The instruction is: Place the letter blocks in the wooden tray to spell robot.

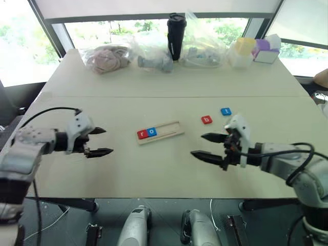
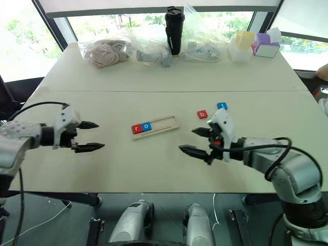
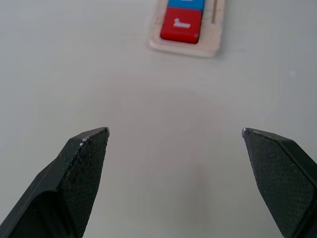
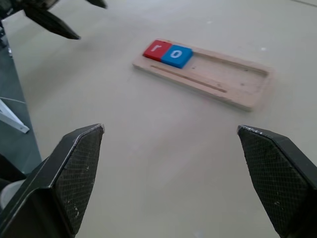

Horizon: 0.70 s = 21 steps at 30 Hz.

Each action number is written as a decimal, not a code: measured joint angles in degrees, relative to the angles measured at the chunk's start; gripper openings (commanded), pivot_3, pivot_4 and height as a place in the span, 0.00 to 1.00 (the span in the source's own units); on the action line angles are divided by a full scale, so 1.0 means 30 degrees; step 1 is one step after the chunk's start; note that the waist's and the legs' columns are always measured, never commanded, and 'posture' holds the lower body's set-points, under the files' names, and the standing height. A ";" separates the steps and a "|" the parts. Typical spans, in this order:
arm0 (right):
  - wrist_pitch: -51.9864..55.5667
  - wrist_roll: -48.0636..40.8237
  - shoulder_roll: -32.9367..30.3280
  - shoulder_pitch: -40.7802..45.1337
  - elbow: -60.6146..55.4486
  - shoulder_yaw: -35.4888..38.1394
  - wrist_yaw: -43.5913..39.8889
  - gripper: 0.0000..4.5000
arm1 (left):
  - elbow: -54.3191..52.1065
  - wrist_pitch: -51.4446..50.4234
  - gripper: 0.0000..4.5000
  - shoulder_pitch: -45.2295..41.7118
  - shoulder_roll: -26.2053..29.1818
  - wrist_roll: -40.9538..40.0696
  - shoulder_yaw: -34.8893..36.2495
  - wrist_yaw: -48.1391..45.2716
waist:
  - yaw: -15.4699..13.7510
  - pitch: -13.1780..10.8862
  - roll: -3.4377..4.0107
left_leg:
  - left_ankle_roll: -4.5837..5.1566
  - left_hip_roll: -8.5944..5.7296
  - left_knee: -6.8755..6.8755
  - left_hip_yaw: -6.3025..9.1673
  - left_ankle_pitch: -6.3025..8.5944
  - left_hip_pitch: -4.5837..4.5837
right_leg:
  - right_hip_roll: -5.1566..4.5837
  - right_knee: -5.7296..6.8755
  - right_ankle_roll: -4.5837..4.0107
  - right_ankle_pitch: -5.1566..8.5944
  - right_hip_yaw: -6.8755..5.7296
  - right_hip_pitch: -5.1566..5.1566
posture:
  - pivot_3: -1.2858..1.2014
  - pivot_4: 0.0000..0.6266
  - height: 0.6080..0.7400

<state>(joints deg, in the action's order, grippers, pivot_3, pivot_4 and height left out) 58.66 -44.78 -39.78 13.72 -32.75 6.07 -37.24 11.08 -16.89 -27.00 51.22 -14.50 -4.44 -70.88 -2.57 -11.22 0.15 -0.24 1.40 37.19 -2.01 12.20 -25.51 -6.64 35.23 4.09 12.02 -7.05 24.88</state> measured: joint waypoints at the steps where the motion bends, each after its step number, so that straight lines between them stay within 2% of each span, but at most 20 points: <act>1: 0.0089 -0.0027 0.0284 -0.0230 -0.0391 -0.0109 0.0461 0.99 | 0.1063 0.0550 1.00 -0.0964 -0.0577 0.0444 -0.0697 -0.0392 | 0.0031 0.0003 -0.0009 | 0.0006 -0.0016 0.0004 -0.0009 0.0000 0.0001 | -0.0001 0.0003 0.0032 -0.0020 0.0018 -0.0005 | 0.52 0.24 1.00; 7: -0.0096 0.0026 0.1273 -0.1990 -0.1453 -0.0087 0.2246 0.99 | 0.6873 0.3447 1.00 -0.4945 -0.3418 0.2396 -0.2508 -0.1277 | 0.0119 0.0012 -0.0074 | 0.0014 -0.0015 0.0034 -0.0033 -0.0002 0.0029 | 0.0010 0.0039 0.0062 -0.0035 0.0039 -0.0004 | 0.52 0.24 1.00; 11: -0.0473 0.0188 0.1744 -0.2612 -0.1822 -0.0011 0.3147 0.99 | 0.9192 0.4593 1.00 -0.6113 -0.5178 0.3118 -0.2856 -0.1344 | 0.0117 0.0015 -0.0079 | 0.0015 0.0008 0.0066 -0.0029 -0.0002 0.0033 | 0.0017 0.0069 0.0054 -0.0035 0.0041 -0.0005 | 0.52 0.24 1.00; 21: -0.1255 0.0544 0.1864 -0.2877 -0.1831 -0.0053 0.3768 0.99 | 1.0193 0.5522 1.00 -0.6650 -0.6547 0.4301 -0.3332 -0.1348 | 0.0058 0.0030 -0.0097 | 0.0016 0.0019 0.0106 -0.0007 -0.0002 0.0043 | 0.0026 0.0078 0.0051 -0.0037 0.0046 -0.0043 | 0.52 0.24 1.00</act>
<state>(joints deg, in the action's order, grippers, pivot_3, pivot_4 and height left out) 54.89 -43.15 -34.19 5.09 -38.24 5.91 -25.93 41.66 -0.32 -46.95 31.58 -1.60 -14.43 -74.93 -2.39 -11.13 -0.14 -0.19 1.45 37.51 -2.03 12.20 -25.38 -6.56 35.47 4.25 11.91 -6.91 24.75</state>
